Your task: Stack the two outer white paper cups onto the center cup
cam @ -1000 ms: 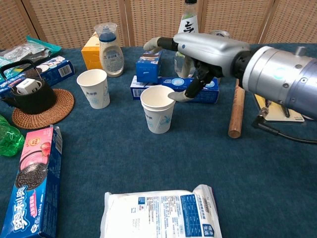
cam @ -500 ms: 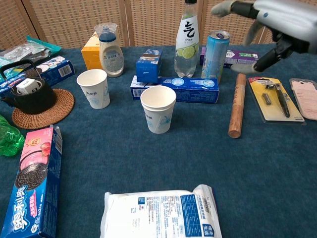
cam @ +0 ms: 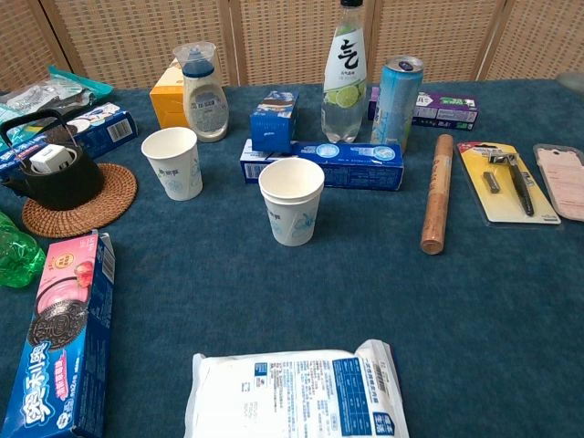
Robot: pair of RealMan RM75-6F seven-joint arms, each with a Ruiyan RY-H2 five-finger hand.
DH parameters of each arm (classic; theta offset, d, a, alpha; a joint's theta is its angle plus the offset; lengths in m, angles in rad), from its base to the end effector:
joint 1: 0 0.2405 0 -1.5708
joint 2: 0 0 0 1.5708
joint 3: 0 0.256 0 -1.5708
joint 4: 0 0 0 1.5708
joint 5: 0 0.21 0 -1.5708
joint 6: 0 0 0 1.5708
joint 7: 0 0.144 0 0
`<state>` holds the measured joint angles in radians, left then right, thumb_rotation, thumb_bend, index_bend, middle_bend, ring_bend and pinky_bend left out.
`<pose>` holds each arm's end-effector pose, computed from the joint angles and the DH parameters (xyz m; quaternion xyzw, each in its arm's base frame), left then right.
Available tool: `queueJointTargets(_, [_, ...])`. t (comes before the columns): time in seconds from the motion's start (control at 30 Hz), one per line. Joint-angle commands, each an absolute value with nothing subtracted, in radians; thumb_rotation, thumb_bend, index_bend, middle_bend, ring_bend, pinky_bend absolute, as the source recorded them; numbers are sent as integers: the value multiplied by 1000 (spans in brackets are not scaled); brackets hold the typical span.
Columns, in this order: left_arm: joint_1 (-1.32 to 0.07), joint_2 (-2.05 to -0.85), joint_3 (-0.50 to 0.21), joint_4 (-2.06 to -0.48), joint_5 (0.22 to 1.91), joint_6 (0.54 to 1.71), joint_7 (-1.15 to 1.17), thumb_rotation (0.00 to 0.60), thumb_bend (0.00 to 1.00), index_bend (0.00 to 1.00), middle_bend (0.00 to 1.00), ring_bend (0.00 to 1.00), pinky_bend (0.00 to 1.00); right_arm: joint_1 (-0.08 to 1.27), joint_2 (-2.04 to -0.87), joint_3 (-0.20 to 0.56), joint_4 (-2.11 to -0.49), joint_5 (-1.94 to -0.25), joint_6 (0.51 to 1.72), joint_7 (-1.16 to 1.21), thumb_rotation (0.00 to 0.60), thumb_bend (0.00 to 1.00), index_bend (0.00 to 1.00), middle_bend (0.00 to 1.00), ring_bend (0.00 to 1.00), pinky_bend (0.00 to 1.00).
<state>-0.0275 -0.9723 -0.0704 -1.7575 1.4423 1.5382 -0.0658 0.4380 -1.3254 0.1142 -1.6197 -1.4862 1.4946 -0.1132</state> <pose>-0.3039 0.1659 0.2041 -0.5405 -0.4103 -0.4059 0.6122 -0.1998 -0.2784 0.1056 0.6195 -0.3003 0.5300 0.4951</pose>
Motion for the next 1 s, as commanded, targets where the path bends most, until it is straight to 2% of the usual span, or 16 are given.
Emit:
queueJointTargets(0.03, [-28,-974,-75,-1756,1436,1539,-62,600,319,0,0,0,0,402,-1311,96,-1571,-1494,1515,-60,600,342,33,11,0,356])
queueJointTargets(0.3, [-23,-978,-93,-1761,1405,1556,-50,600,319,0,0,0,0,316,-1315,74,-1434,-1509,1578,74,600,343,35,8,0,352])
queueJointTargets(0.57, [-39,-947,-113,-1776,1389,1541,-16,600,319,0,0,0,0,281,-1319,78,-1384,-1516,1589,123,600,341,37,8,0,352])
queueJointTargets(1.0, [-137,-886,-146,-1831,1318,1384,45,600,320,0,0,0,0,248,-1331,102,-1354,-1520,1604,157,600,343,38,7,0,352])
